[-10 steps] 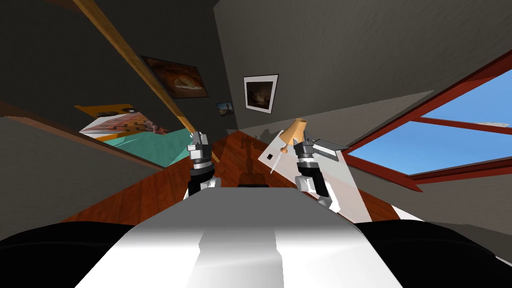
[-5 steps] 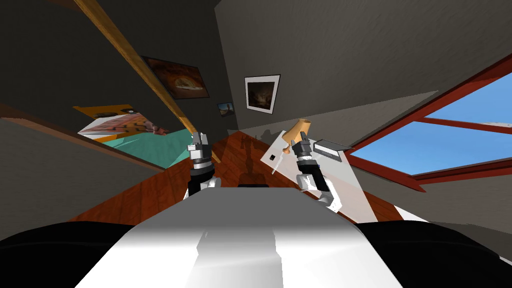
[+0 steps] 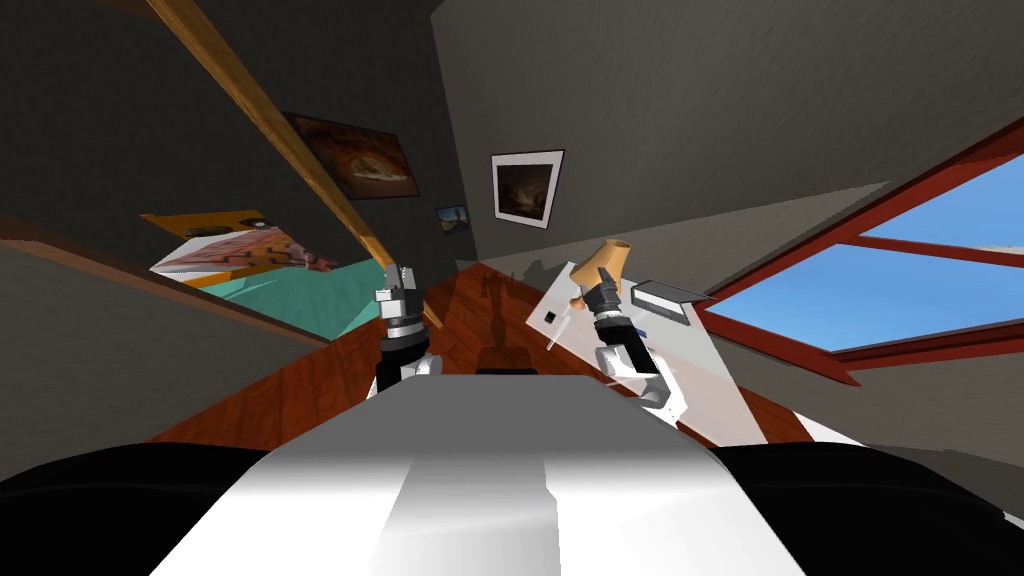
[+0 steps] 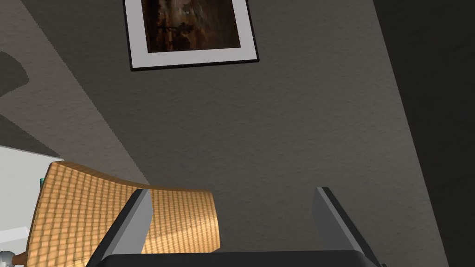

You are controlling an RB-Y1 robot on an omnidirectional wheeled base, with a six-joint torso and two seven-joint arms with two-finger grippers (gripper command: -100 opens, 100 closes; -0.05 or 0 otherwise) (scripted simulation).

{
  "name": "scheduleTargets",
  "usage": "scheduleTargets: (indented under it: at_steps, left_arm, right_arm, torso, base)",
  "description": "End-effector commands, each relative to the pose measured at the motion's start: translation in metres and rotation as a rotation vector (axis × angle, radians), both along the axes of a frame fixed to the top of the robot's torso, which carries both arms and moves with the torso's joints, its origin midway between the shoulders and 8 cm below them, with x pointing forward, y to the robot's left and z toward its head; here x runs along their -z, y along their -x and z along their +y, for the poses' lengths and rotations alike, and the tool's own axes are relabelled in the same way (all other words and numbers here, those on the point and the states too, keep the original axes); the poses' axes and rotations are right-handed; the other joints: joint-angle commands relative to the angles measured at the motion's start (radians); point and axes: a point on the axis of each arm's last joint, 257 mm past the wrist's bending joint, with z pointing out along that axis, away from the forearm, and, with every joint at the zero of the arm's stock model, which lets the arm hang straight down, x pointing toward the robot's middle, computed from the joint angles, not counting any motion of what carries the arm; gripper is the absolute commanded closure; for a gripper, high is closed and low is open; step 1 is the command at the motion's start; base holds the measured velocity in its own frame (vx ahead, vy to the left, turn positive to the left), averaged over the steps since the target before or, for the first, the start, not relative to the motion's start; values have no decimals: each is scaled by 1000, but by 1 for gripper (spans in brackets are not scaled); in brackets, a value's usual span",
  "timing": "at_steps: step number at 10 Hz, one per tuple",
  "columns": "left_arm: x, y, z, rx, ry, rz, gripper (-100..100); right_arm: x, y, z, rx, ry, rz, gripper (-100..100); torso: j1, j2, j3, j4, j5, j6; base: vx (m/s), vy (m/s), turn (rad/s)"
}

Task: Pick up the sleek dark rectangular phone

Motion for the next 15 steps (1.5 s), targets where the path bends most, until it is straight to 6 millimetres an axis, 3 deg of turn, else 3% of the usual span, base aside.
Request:
scheduleTargets:
  at_steps: [1,3,5,10,15]
  left_arm:
    - [0,0,0,0,0,0,0]
    - [0,0,0,0,0,0,0]
    - [0,0,0,0,0,0,0]
    - [0,0,0,0,0,0,0]
    - [0,0,0,0,0,0,0]
  right_arm:
    - [18,-7,-9,7,-46,60,-100]
    - [36,-12,-20,21,-93,123,-100]
    - [41,-13,-21,27,-99,141,-100]
    - [95,-19,-57,89,-255,307,-100]
    - [151,-12,-87,178,-399,467,-100]
  torso:
    - [0,0,0,0,0,0]
    - [0,-1,0,0,0,0]
    - [-1,0,0,0,0,0]
    - [0,-1,-1,0,0,0]
    - [-2,-3,-2,-1,0,0]
  base:
    - [75,96,-14]
    - [61,80,-11]
    - [36,54,-7]
    - [73,82,-12]
    - [84,70,-12]
